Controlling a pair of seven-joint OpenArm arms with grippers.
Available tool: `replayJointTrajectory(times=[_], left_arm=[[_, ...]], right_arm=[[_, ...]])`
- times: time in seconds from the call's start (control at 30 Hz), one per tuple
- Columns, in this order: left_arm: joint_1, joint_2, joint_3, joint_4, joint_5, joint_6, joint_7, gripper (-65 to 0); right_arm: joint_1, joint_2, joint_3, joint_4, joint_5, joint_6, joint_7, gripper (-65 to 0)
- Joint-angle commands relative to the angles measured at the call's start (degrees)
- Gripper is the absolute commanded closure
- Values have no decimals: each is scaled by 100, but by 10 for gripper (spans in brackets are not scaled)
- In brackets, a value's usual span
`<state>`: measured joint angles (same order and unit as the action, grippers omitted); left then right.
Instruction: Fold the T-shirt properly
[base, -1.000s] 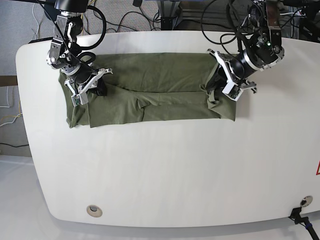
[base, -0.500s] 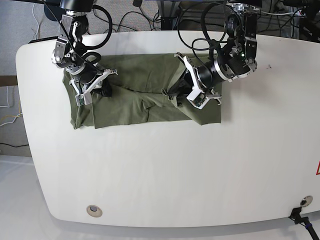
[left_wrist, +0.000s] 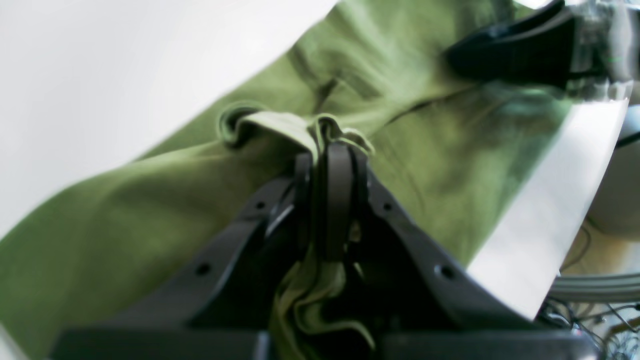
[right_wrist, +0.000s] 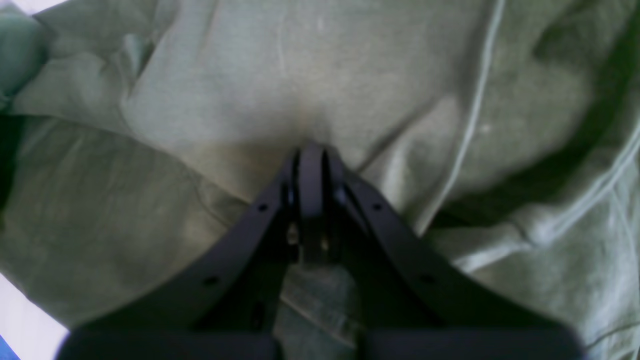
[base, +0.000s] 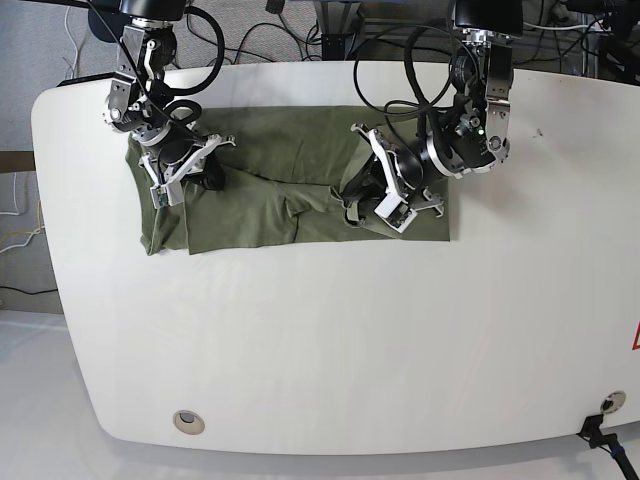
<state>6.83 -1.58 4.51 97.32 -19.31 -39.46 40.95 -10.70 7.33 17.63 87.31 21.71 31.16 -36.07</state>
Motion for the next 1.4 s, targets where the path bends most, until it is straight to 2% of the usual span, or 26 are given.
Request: replayJointTrajectory(times=[0.0, 0.23, 0.33, 0.4, 0.47, 0.5, 0.6, 0.8, 1.0, 1.07, 1.13, 1.17, 1.27, 1.3, 1.37], left_arm=[[-28, -4, -7, -171, 37, -54, -108, 0], [7, -215, 256, -470, 107, -54, -99, 0], [157, -215, 265, -444, 98, -54, -99, -260], [157, -215, 327, -435, 98, -54, -99, -397], [157, -206, 476, -198, 89, -54, -99, -465], [157, -206, 511, -31, 89, -54, -99, -468], [157, -206, 494, 541, -130, -54, -99, -468], [121, -259, -429, 945, -385, -54, -99, -466], [368, -901, -649, 936, -377, -54, -108, -466], [464, -1015, -640, 928, -271, -54, -108, -465], [614, -1015, -632, 928, 54, -54, -108, -401], [631, -989, -632, 936, 212, -54, -108, -330], [658, -910, -614, 928, 397, -54, -108, -44], [675, -866, -623, 928, 432, -54, -108, 0], [710, -813, -588, 928, 643, -54, -117, 0]], right_arm=[[-33, 45, 0, 3, -198, -26, -291, 0], [-25, 18, 0, 3, -198, -26, -291, 0], [-25, 18, -9, 3, -198, -26, -291, 0], [-25, 18, -9, 3, -198, -26, -291, 0], [-25, 18, -9, 3, -198, -26, -291, 0], [-25, 18, -9, 3, -198, -26, -291, 0], [-25, 18, -9, 3, -198, -17, -291, 0], [-25, 18, -9, 3, -198, -17, -291, 0], [-25, 10, -9, 3, -198, -17, -291, 0], [-25, 10, -9, 3, -198, -17, -291, 0], [-25, 10, -9, 3, -198, -17, -291, 0], [-25, 10, -9, 3, -198, -17, -291, 0], [-25, 1, -9, 3, -198, -8, -291, 0], [-25, 1, -9, 3, -198, -8, -291, 0], [-25, 1, -9, 3, -189, -8, -291, 0]])
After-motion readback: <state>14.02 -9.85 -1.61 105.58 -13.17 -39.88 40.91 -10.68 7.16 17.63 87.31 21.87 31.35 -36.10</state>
